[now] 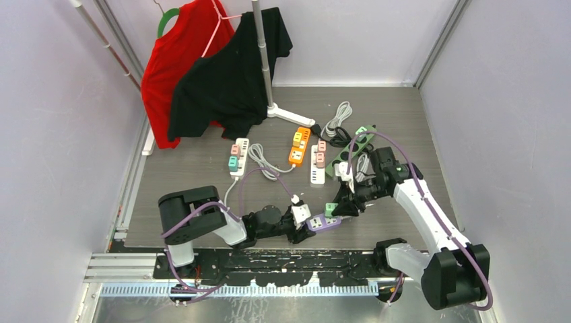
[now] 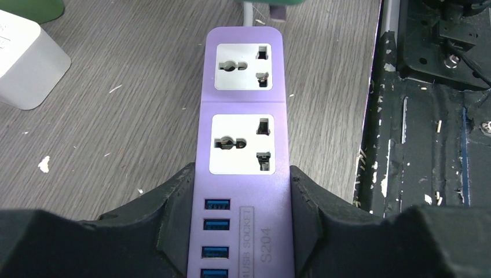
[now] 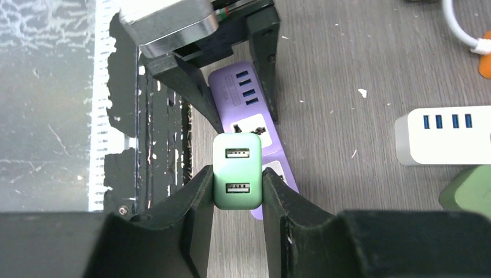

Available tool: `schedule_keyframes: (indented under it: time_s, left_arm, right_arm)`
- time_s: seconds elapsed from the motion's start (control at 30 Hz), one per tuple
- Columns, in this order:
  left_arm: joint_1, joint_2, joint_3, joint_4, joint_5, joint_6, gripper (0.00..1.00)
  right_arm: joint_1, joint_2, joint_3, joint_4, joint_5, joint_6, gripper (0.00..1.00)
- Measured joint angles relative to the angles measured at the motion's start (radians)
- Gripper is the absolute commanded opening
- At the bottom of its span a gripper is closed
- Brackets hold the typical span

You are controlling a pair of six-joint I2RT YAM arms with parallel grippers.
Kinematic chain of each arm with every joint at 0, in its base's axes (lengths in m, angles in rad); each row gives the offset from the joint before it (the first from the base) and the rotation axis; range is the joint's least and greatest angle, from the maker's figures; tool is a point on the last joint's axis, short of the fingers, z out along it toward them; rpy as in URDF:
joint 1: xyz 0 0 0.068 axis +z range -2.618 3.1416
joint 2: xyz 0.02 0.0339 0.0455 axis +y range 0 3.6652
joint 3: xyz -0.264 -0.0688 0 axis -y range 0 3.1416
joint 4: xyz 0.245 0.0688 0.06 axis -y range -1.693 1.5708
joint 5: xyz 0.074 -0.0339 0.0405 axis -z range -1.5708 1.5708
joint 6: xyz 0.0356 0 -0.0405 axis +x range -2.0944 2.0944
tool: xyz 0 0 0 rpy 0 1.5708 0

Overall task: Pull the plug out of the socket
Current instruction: Remove the plug from the socket, then place the plug at the center of the board.

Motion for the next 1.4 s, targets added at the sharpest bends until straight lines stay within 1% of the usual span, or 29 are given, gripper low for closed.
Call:
schedule_keyframes:
  time_s: [0.13,0.17,0.23,0.27,0.37,0.53,0.7,0.9,1.03,1.17,1.23,1.33,1.4]
  left_arm:
    - [0.0,-0.016,0.008,-0.037,-0.002,-0.016,0.51]
    - [0.0,-0.029,0.014,-0.067,-0.005,-0.027,0.59]
    - [0.0,-0.062,0.021,-0.135,-0.011,-0.044,0.69]
    - [0.0,-0.084,0.023,-0.182,-0.016,-0.058,0.71]
    - [0.0,-0.154,0.024,-0.312,-0.031,-0.089,0.75]
    - [0.0,-0.275,0.05,-0.486,-0.034,-0.119,0.77]
    - [0.0,-0.373,0.061,-0.567,-0.034,-0.147,0.78]
    - [0.008,-0.471,0.005,-0.567,-0.034,-0.208,0.84]
    - [0.016,-0.513,-0.066,-0.548,-0.042,-0.245,0.85]
    - [0.021,-0.518,-0.106,-0.542,-0.053,-0.274,0.85]
    - [0.024,-0.518,-0.117,-0.534,-0.055,-0.286,0.85]
    - [0.026,-0.518,-0.131,-0.507,-0.061,-0.305,0.85]
    - [0.026,-0.515,-0.136,-0.492,-0.062,-0.319,0.85]
  right_arm:
    - [-0.057,-0.003,0.02,0.036,-0.015,0.131,0.02]
    - [-0.076,-0.007,0.027,0.049,-0.016,0.163,0.02]
    - [-0.13,-0.023,0.043,0.081,-0.018,0.242,0.02]
    - [-0.16,-0.034,0.05,0.103,-0.017,0.29,0.03]
    - [-0.23,-0.058,0.057,0.164,-0.004,0.41,0.03]
    - [-0.318,-0.062,0.062,0.267,0.049,0.612,0.03]
    - [-0.386,-0.058,0.063,0.351,0.095,0.758,0.03]
    - [-0.461,-0.04,0.063,0.449,0.156,0.922,0.03]
    - [-0.499,-0.027,0.061,0.51,0.204,1.019,0.03]
    - [-0.521,-0.015,0.055,0.575,0.297,1.122,0.04]
    - [-0.535,-0.01,0.047,0.607,0.36,1.174,0.06]
    - [-0.55,-0.003,0.037,0.64,0.442,1.237,0.16]
    - [-0.557,0.001,0.031,0.659,0.49,1.272,0.17]
